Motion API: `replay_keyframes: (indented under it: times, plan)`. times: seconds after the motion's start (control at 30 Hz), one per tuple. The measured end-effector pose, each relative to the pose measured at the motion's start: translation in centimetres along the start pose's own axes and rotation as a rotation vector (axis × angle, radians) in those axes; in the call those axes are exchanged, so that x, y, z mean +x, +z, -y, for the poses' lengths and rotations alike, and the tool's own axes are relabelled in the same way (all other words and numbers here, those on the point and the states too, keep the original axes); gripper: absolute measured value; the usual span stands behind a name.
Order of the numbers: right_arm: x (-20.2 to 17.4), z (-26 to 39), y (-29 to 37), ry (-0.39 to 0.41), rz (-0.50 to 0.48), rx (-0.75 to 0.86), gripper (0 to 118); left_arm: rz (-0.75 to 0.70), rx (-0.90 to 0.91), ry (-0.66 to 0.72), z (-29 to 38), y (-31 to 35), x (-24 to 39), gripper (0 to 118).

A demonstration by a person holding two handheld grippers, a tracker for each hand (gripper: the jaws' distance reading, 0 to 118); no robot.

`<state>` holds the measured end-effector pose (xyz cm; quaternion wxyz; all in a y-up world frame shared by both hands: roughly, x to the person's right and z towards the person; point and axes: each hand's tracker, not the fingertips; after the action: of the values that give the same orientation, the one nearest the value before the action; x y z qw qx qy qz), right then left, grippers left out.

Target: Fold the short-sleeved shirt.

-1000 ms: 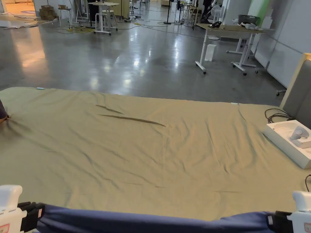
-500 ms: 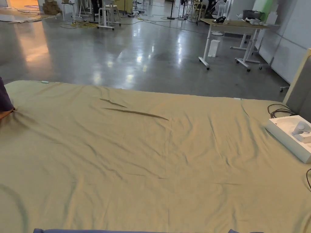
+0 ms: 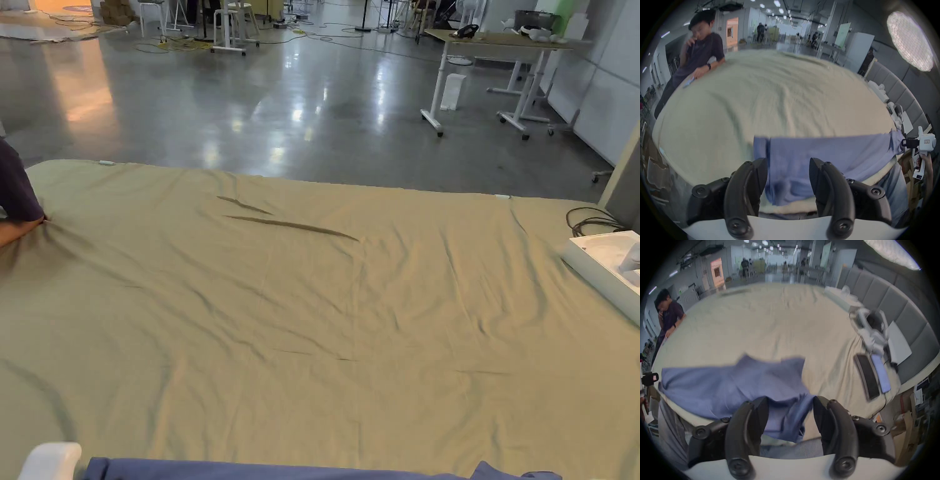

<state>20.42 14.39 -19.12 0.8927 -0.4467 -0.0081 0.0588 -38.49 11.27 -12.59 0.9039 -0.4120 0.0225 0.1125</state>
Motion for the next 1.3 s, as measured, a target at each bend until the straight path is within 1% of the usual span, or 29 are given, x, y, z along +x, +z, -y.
replay_keyframes:
  times: [0.07,0.17,0.27,0.3,0.37,0.4,0.47,0.53,0.6,0.63,0.7,0.77,0.93,1.03,1.1,1.13,1.2,1.23,1.3]
  plan:
    - [-0.8,-1.9,1.8,-0.029,-0.004,0.128,66,0.001,0.074,-0.019,-1.7,0.7,1.4,59]
    - [-2.6,-4.4,3.8,-0.061,-0.057,0.326,66,-0.012,0.216,-0.082,-4.3,1.7,4.0,59]
    - [-5.4,-6.4,5.7,-0.07,-0.073,0.514,65,-0.039,0.355,-0.145,-6.6,2.8,7.1,59]
    - [-6.2,-6.8,6.2,-0.068,-0.074,0.571,64,-0.043,0.406,-0.163,-7.1,3.2,8.0,59]
    - [-8.2,-7.7,7.5,-0.071,-0.049,0.702,55,-0.053,0.501,-0.199,-8.2,4.1,9.9,58]
    - [-9.0,-8.1,8.1,-0.062,-0.051,0.766,48,-0.055,0.535,-0.211,-8.5,4.5,10.6,53]
    - [-10.1,-9.0,8.7,-0.071,-0.074,0.798,39,-0.07,0.589,-0.212,-9.2,5.2,12.0,48]
    - [-10.9,-9.7,9.0,-0.075,-0.082,0.809,19,-0.053,0.611,-0.204,-9.7,5.7,12.9,27]
    - [-11.5,-10.4,9.0,-0.079,-0.091,0.815,1,-0.048,0.632,-0.181,-10.0,5.9,13.4,10]
    - [-11.6,-10.5,9.0,-0.087,-0.096,0.819,0,-0.059,0.639,-0.163,-10.1,5.8,13.5,3]
    - [-11.7,-10.7,8.8,-0.095,-0.1,0.812,0,-0.05,0.648,-0.126,-9.9,5.8,13.4,1]
    - [-12.1,-10.9,8.7,-0.096,-0.087,0.798,0,-0.025,0.655,-0.079,-9.7,6.0,13.1,1]
    - [-12.5,-10.7,8.4,-0.06,-0.07,0.801,0,-0.037,0.646,-0.092,-9.3,6.3,12.4,1]
    - [-12.5,-10.8,8.3,-0.048,-0.089,0.796,0,-0.034,0.612,-0.074,-9.4,6.7,10.8,1]
    - [-12.5,-11.0,8.1,-0.041,-0.101,0.788,0,0.007,0.521,-0.071,-9.5,6.5,8.9,1]
    - [-12.5,-11.0,8.1,-0.038,-0.099,0.787,0,0.003,0.431,-0.094,-9.4,6.2,7.6,1]
    - [-12.5,-11.0,7.9,-0.033,-0.098,0.781,0,-0.048,0.327,-0.109,-8.9,5.5,5.4,1]
    - [-12.5,-11.1,7.8,-0.03,-0.106,0.774,0,-0.045,0.277,-0.107,-8.5,5.1,3.9,1]
    - [-12.6,-11.1,7.4,-0.02,-0.108,0.755,0,-0.014,0.19,-0.054,-7.7,4.3,1.2,1]
